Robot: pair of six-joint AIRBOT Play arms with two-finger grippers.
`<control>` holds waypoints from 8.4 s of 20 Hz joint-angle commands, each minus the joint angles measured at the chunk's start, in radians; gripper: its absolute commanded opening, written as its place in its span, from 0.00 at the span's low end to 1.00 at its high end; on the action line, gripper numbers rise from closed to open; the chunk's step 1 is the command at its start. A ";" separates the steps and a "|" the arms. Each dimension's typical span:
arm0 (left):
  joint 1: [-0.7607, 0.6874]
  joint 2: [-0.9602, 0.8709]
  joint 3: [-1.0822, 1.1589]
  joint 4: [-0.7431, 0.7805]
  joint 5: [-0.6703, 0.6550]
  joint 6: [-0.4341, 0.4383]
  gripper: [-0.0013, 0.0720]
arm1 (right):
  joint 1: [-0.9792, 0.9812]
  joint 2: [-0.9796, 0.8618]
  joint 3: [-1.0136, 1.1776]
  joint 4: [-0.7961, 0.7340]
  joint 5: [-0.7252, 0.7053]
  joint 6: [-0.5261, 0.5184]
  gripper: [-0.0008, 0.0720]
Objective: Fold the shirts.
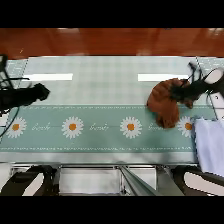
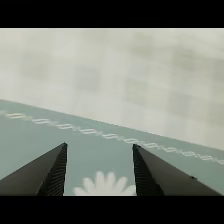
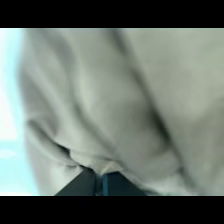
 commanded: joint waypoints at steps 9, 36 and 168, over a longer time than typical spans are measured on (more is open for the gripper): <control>0.122 0.124 -0.002 -0.114 -0.168 0.160 0.71 | 0.196 0.196 0.870 -0.055 0.078 0.001 0.04; 0.122 0.152 -0.002 -0.117 -0.122 0.193 0.71 | 0.866 -0.630 0.832 0.380 0.013 0.107 0.57; 0.347 -0.495 -0.354 -0.921 -0.264 0.827 0.71 | -0.428 0.322 -0.503 0.257 0.177 -0.203 0.57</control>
